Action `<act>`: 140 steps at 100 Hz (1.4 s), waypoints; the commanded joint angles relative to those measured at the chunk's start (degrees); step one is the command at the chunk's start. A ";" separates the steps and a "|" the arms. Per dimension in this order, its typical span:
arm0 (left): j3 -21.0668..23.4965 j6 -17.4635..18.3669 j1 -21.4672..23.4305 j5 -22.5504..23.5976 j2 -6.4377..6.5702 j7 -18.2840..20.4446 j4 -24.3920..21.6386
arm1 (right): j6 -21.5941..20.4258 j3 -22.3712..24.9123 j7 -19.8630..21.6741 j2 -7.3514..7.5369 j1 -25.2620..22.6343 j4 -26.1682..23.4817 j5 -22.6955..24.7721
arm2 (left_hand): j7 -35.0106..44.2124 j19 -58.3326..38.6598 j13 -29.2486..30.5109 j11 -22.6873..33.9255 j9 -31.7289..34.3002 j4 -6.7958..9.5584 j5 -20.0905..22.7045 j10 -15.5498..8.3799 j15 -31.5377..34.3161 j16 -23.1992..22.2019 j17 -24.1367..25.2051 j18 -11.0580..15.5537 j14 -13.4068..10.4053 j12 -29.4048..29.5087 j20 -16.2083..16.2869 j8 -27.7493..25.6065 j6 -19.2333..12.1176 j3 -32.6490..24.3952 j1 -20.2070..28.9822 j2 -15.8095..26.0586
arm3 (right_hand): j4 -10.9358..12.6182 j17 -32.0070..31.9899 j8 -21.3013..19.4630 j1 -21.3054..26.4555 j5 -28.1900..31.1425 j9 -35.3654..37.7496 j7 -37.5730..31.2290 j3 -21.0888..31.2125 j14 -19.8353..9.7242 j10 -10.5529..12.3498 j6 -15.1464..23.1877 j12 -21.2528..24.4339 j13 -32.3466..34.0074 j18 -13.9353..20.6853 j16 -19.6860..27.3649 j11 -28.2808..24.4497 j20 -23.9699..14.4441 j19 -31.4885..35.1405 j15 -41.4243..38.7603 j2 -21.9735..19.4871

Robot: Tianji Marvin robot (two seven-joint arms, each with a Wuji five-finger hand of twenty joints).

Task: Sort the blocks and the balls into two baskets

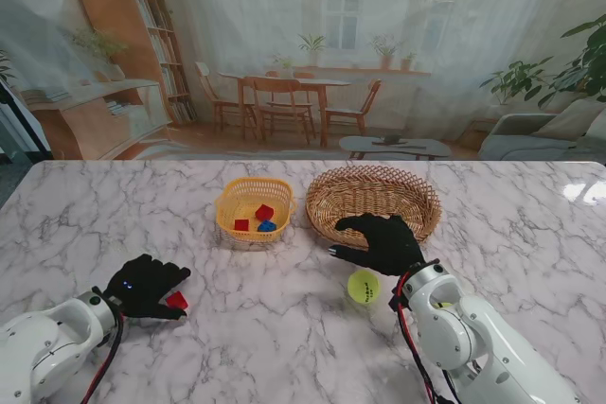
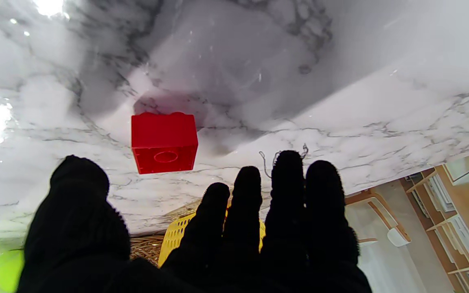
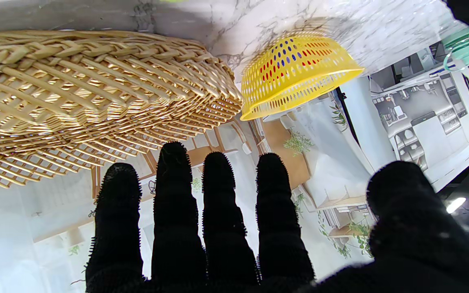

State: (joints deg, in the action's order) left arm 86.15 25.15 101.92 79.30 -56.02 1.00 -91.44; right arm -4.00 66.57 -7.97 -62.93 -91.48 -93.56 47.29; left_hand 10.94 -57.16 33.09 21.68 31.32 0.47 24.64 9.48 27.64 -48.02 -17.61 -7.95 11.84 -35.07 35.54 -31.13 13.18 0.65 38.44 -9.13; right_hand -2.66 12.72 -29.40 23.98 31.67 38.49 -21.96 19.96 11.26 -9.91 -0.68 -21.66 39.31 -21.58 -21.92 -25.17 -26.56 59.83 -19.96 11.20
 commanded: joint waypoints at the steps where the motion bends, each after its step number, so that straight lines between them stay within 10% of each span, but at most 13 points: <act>1: -0.33 -0.53 -0.05 0.96 -0.11 1.16 0.24 | 0.30 0.09 -0.09 -0.05 -0.36 -0.08 0.18 | 0.44 -2.62 1.60 2.62 1.35 -1.47 0.14 -0.85 2.53 -2.29 -0.84 -0.27 0.50 -2.24 1.93 -0.87 1.42 0.61 -0.82 -1.21 | 1.03 -0.92 0.40 1.32 -1.82 -1.12 0.97 -0.56 0.50 -0.35 -0.81 -0.08 -0.41 -0.97 -0.47 -0.68 0.06 -0.69 0.68 -1.66; 110: -3.34 -1.73 -1.98 -1.29 -0.07 1.34 3.73 | 0.38 -0.11 0.29 0.00 -0.15 -0.05 0.17 | 10.64 -13.61 14.39 15.59 12.19 1.02 4.20 -8.07 13.32 -9.31 -12.72 0.88 -3.15 -9.80 4.39 -1.96 -1.67 -4.95 17.04 -8.71 | 1.03 -0.90 0.40 1.31 -1.83 -1.16 0.92 -0.57 0.49 -0.36 -0.80 -0.09 -0.40 -0.99 -0.48 -0.67 0.05 -0.69 0.69 -1.68; 140: -3.50 -1.67 -2.04 -2.46 -0.20 2.49 3.47 | 0.50 -0.17 0.21 -0.02 -0.15 -0.08 0.16 | 13.94 -14.69 16.23 4.63 19.15 1.26 4.63 -8.55 13.51 -9.00 -14.88 1.54 -3.78 -23.22 2.93 0.14 -2.42 -6.59 26.82 -10.40 | 1.03 -0.94 0.41 1.33 -1.85 -1.20 0.93 -0.56 0.45 -0.27 -0.78 -0.09 -0.40 -0.97 -0.48 -0.67 0.07 -0.73 0.69 -1.69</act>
State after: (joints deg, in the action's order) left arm 83.08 23.31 99.58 76.86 -56.03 2.07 -88.50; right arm -3.88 66.55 -7.86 -62.92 -91.53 -93.62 47.35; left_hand 23.15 -69.39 47.39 27.88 46.62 -0.03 27.54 3.51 39.64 -56.89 -31.07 -7.16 8.17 -55.50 39.04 -31.45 11.81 -4.26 57.32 -15.70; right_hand -2.66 12.72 -29.40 23.98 31.67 38.49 -21.96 19.96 11.26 -9.91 -0.68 -21.66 39.31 -21.58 -21.92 -25.17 -26.57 59.83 -19.96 11.20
